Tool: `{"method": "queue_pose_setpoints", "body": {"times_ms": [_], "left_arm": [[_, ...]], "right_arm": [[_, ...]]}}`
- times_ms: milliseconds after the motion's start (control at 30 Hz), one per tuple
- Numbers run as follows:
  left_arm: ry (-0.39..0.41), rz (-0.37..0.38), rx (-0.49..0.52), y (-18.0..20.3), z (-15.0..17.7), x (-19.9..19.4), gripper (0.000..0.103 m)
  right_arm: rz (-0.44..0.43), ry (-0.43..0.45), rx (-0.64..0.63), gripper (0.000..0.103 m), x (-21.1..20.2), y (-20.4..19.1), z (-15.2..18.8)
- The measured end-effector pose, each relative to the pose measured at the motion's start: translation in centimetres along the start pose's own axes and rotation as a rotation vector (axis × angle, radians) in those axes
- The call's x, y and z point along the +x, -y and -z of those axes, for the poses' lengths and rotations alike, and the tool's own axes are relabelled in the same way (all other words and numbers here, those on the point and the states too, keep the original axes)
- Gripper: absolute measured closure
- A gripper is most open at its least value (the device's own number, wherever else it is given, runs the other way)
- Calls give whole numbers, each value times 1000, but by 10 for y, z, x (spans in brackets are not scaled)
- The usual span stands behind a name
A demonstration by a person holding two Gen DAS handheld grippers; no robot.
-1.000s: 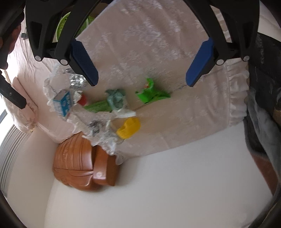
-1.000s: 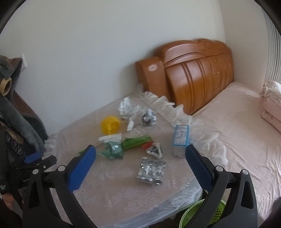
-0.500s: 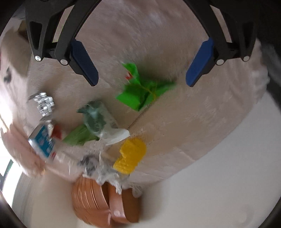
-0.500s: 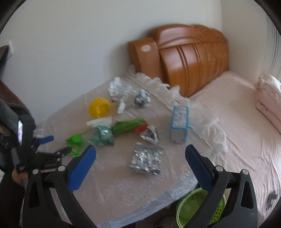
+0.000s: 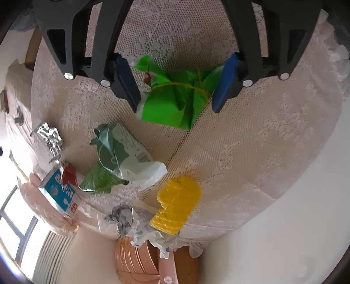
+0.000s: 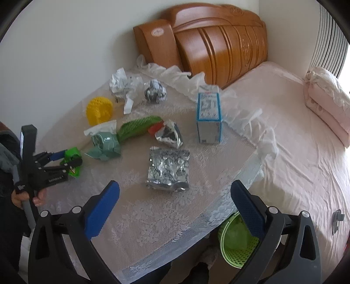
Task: Collect trash
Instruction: 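Grasp the foil blister pack with the right tool while the left tool holds the green wrapper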
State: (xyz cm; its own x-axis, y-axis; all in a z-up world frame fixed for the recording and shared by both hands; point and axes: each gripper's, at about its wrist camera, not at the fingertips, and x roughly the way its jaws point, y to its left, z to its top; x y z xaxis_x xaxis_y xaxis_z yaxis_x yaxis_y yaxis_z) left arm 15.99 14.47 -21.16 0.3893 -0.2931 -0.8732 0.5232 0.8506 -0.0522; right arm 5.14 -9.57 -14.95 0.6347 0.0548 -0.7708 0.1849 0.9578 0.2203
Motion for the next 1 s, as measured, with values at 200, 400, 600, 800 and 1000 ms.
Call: {"method": "queue_pose_setpoints", "body": {"times_ms": [200,400,600,800,1000], "left_arm": [[33,-11,-108,-1,-1,-5,50],[52,4,-203,-7,5,-11,50],[57,-3,-185,-8,10,-13,50],[69,-5,-205,-9,13,-16,54],[64,-24,-244,-11,18,-21,54]], "right_arm": [[9,-57,37,2,43,0,-4],[-48,-54,34,2,50,6,-17],[-106,-117,-497,2,50,-18,-35],[-90,-228,-933,2,79,-43,-22],[-141,-285,-1063,2,111,-51,-17]]}}
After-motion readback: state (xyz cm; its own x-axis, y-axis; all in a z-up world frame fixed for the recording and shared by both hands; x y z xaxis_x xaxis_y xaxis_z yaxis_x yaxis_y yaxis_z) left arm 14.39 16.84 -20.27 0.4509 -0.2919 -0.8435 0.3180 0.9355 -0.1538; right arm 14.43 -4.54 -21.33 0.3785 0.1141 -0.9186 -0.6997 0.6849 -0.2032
